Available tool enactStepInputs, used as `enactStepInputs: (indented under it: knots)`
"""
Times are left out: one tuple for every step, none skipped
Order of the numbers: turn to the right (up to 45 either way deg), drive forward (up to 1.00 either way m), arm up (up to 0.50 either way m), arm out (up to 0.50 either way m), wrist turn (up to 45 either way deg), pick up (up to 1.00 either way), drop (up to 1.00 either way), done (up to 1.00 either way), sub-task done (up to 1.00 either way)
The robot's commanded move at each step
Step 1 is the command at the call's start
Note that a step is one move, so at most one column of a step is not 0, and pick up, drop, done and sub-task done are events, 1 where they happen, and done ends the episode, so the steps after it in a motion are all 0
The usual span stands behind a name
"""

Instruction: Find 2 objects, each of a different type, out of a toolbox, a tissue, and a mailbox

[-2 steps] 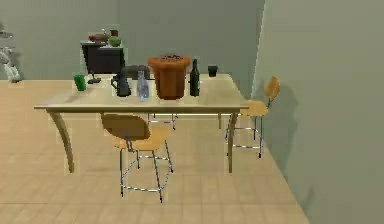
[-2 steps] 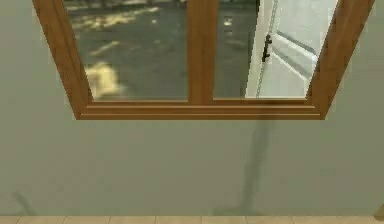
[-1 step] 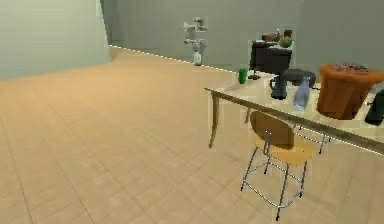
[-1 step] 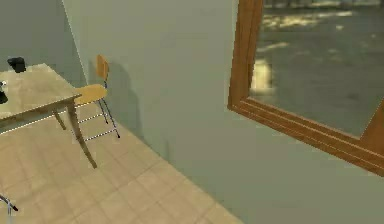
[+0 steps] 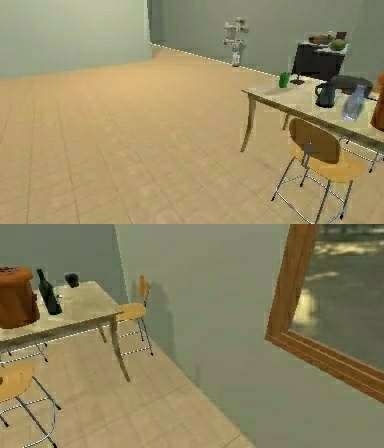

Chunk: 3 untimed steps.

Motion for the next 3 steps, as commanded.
enactStepInputs:
  knots:
    - [0.0, 1.0, 0.0, 0.0, 0.0, 0.0, 0.0, 0.0, 0.0]
    - [-3.0, 0.0, 0.0, 0.0, 0.0, 0.0, 0.0, 0.0, 0.0]
    - [0.0, 1.0, 0.0, 0.0, 0.0, 0.0, 0.0, 0.0, 0.0]
